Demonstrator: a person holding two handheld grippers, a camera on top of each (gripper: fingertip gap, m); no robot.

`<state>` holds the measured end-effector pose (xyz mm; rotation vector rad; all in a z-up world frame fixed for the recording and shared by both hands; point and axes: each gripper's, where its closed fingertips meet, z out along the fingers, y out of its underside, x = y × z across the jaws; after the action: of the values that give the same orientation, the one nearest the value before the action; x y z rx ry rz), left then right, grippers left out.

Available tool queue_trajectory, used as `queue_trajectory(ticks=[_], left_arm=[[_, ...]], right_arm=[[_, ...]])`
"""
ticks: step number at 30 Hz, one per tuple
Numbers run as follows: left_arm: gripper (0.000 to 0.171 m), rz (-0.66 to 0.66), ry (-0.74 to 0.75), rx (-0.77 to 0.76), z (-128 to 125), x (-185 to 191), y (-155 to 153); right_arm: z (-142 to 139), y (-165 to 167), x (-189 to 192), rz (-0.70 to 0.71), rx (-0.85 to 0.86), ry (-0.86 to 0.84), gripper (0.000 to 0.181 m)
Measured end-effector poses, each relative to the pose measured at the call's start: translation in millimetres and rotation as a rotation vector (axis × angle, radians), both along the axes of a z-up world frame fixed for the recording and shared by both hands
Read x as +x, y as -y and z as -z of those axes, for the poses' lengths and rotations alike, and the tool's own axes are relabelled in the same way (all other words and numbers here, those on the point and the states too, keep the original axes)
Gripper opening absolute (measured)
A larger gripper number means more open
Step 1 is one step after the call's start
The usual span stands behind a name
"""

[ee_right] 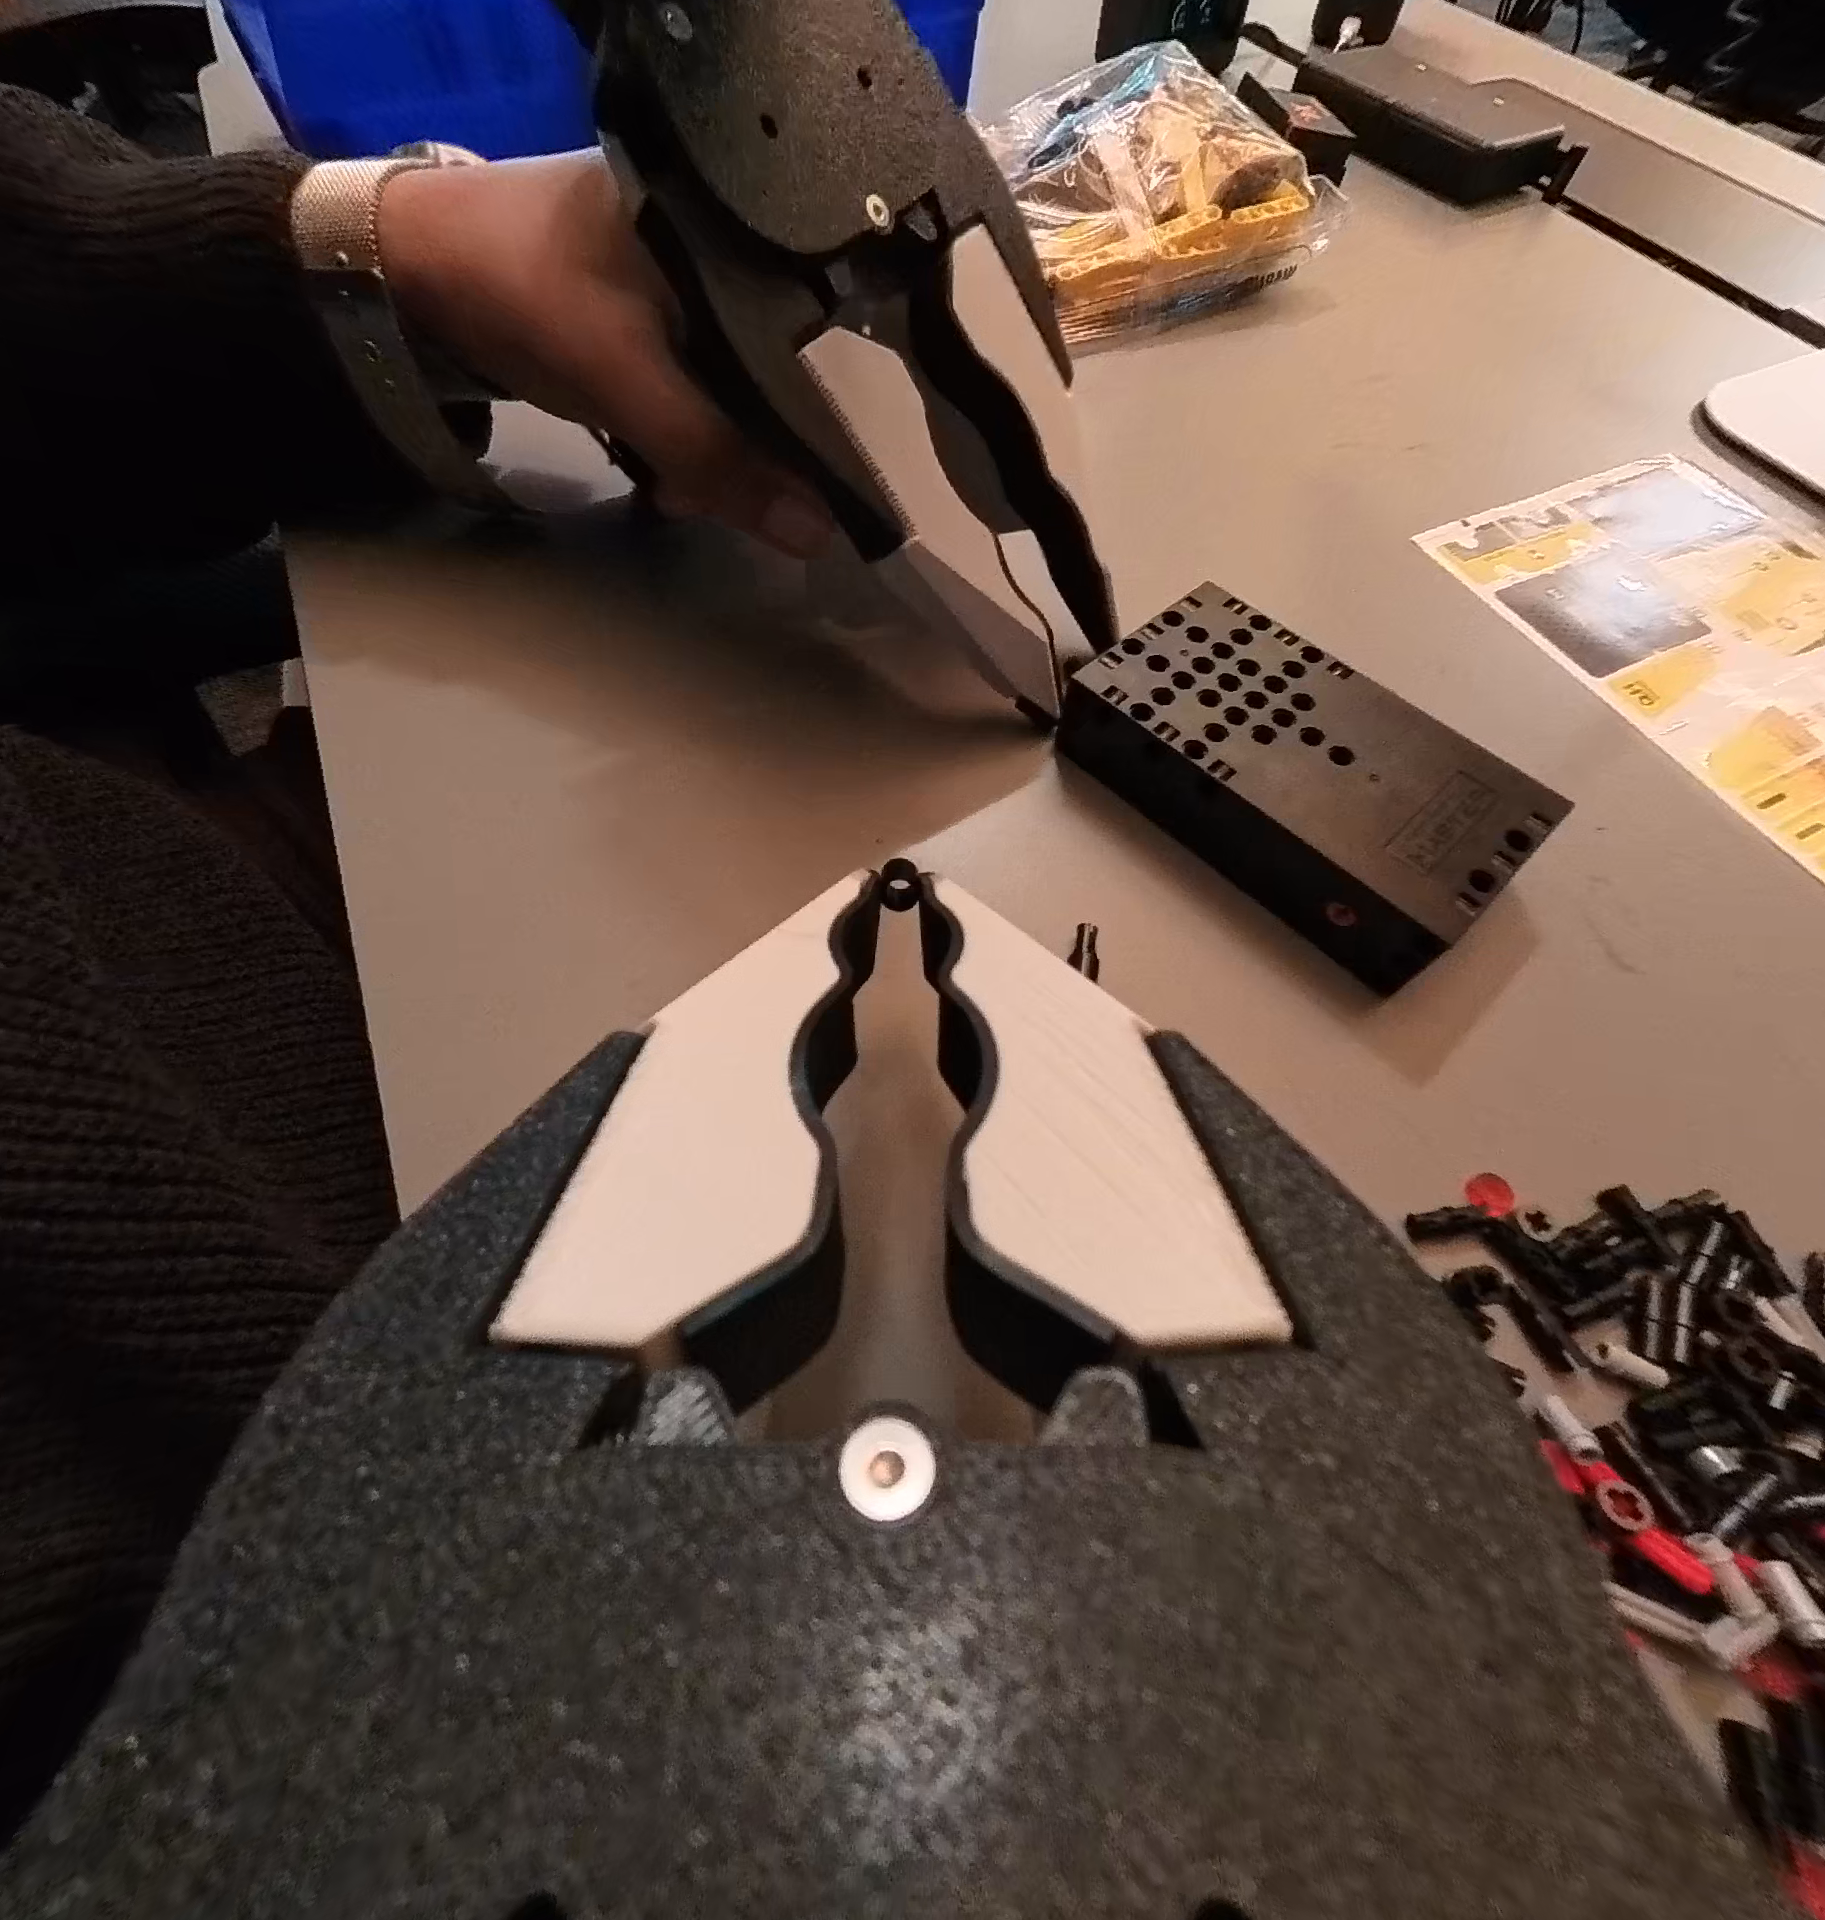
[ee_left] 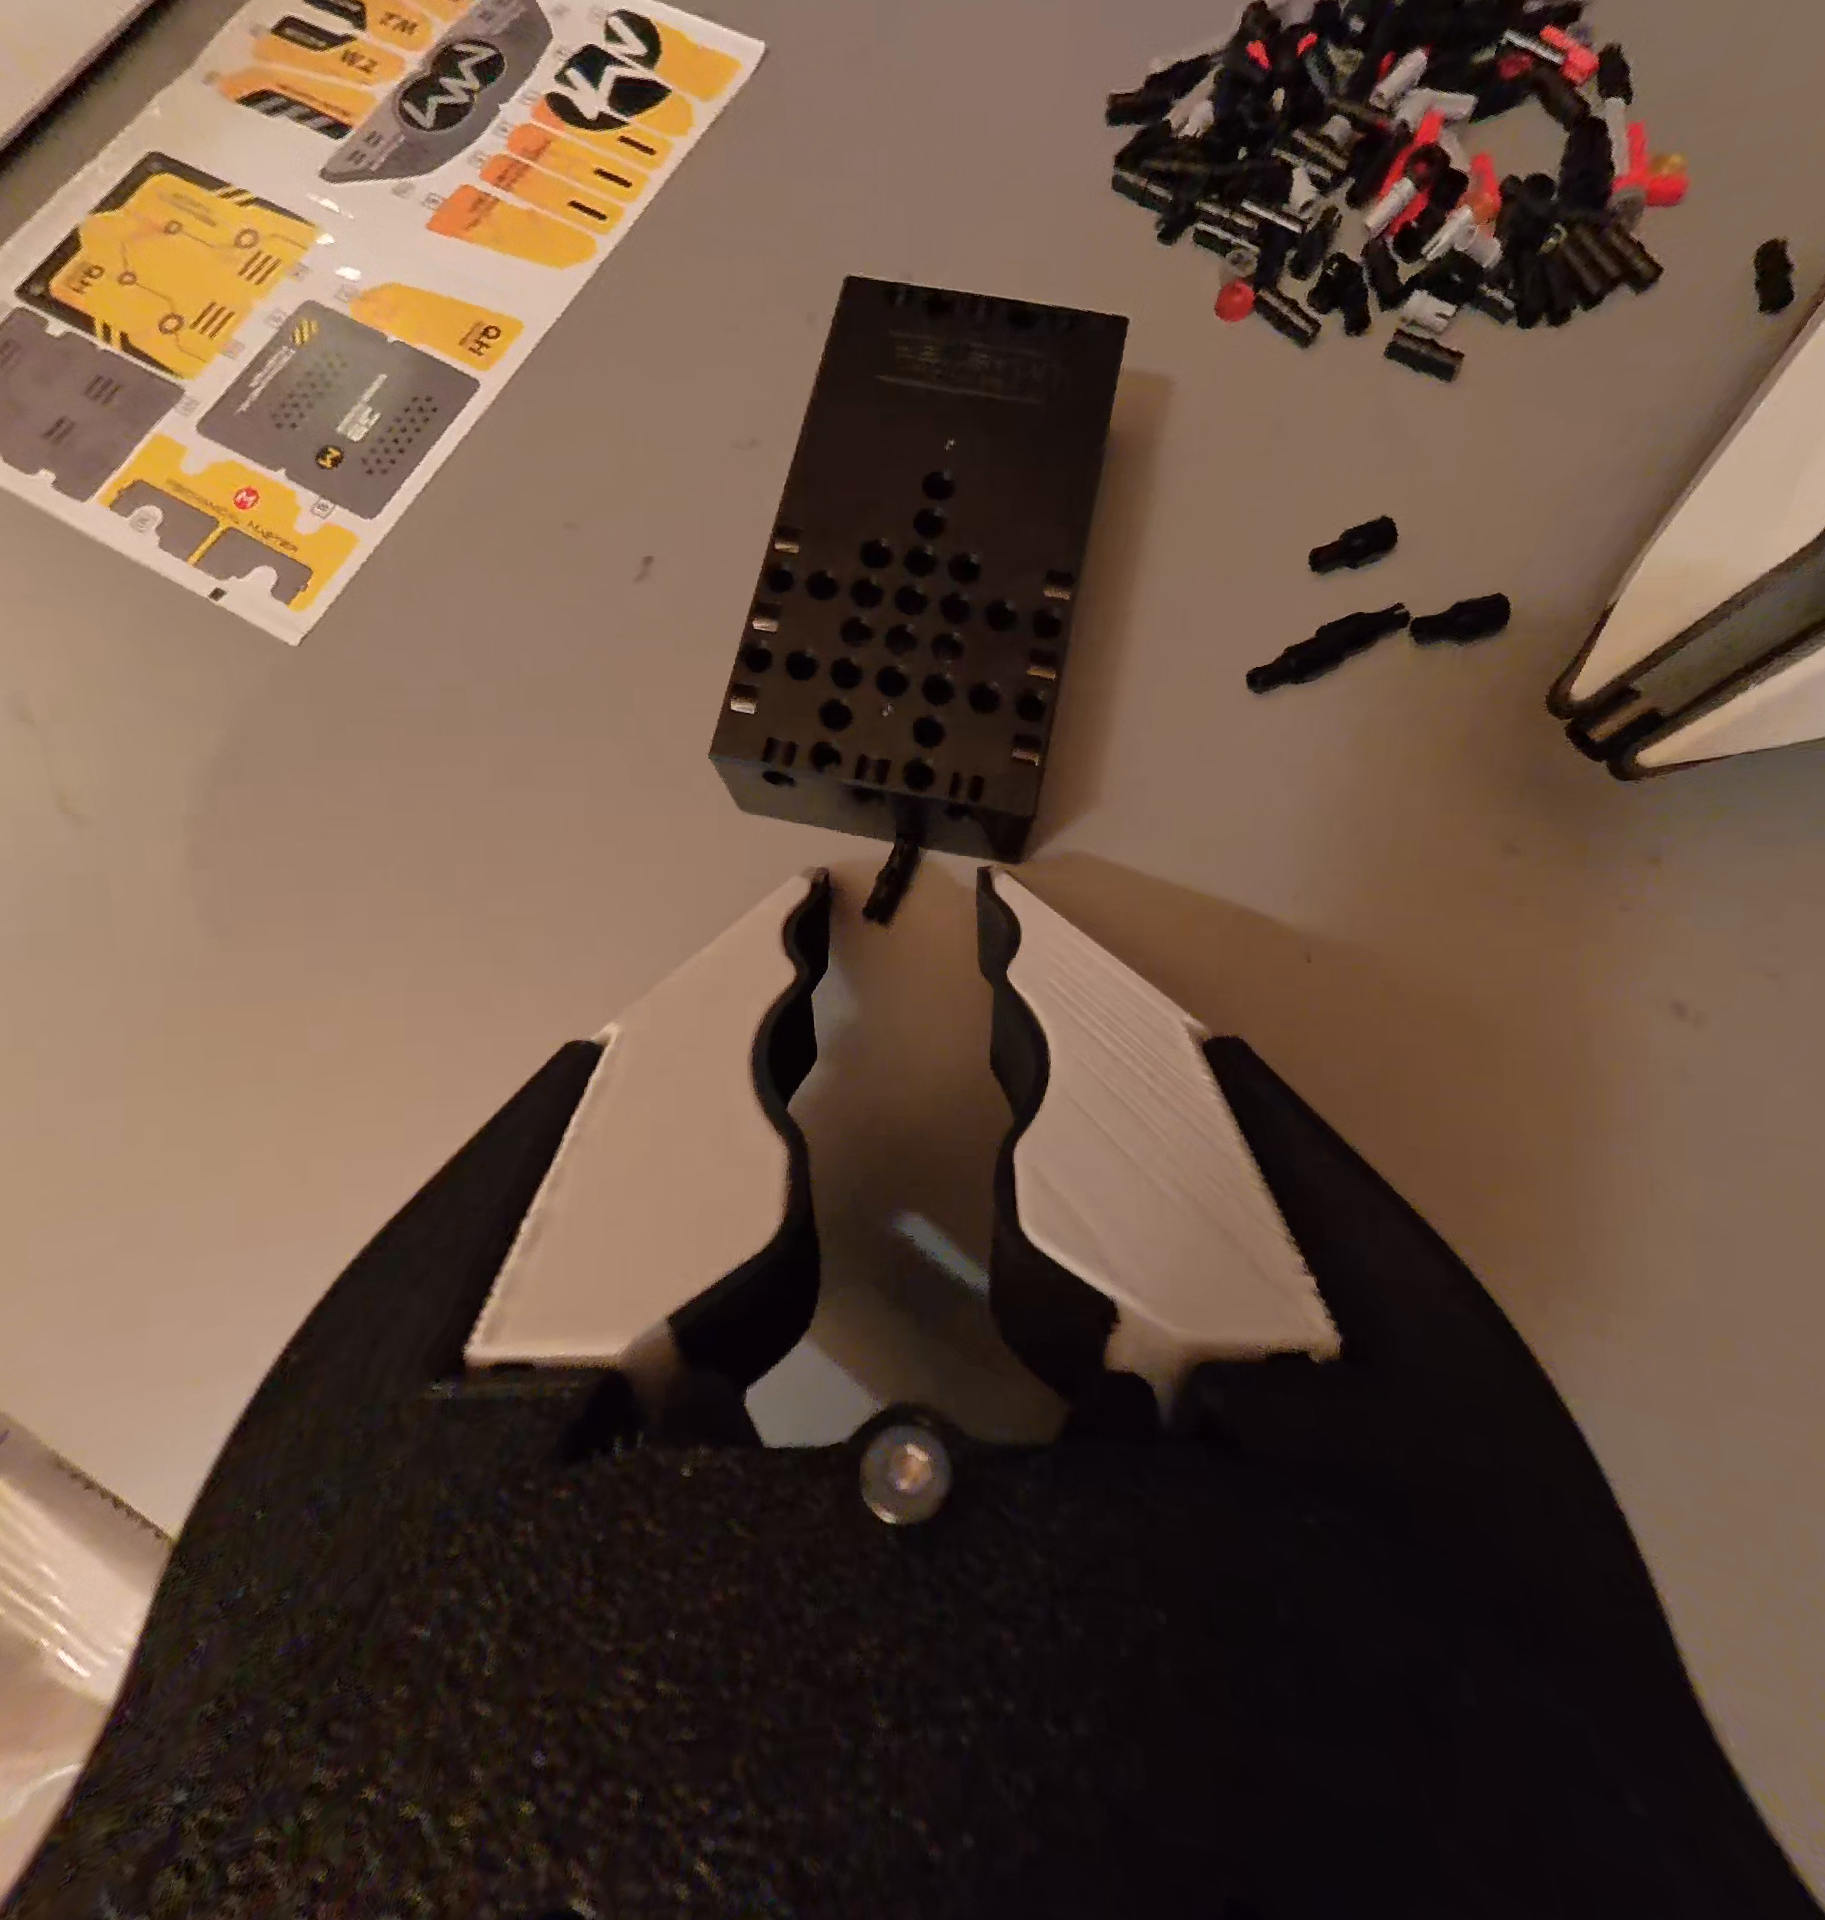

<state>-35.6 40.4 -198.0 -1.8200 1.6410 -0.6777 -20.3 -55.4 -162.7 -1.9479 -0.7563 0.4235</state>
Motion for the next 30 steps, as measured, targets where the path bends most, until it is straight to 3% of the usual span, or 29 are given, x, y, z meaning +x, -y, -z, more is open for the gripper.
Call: queue_trajectory(ticks=[4, 6, 12, 14, 16, 22, 25, 30], left_arm=[[0.024, 0.003, 0.002, -0.014, 0, -1, 0], [0.004, 0.006, -0.002, 0.005, 0, -3, -1], [0.003, 0.05, -0.006, 0.054, 0, -6, 4], [0.003, 0.09, 0.008, 0.024, -2, -9, 17], [0.003, 0.217, 0.068, -0.028, -11, -11, 48], [0.003, 0.41, 0.241, -0.005, -38, -16, 108], [0.003, 0.451, 0.33, 0.055, -50, -12, 115], [0.003, 0.452, 0.348, 0.073, -52, -12, 116]], right_arm=[[1, 0, -1, -0.001, 0.0, 0.014, 0.007], [3, 0, -1, -0.001, -0.003, 0.022, 0.007], [3, 0, -1, -0.002, -0.006, 0.021, 0.007], [1, 0, 0, 0.0, -0.005, 0.008, 0.007], [-1, 1, 0, -0.008, -0.006, -0.017, 0.007], [-13, 10, -4, -0.094, -0.032, -0.152, 0.007], [-20, 15, -5, -0.147, -0.049, -0.236, 0.007], [-25, 22, -11, -0.211, -0.041, -0.27, 0.007]])
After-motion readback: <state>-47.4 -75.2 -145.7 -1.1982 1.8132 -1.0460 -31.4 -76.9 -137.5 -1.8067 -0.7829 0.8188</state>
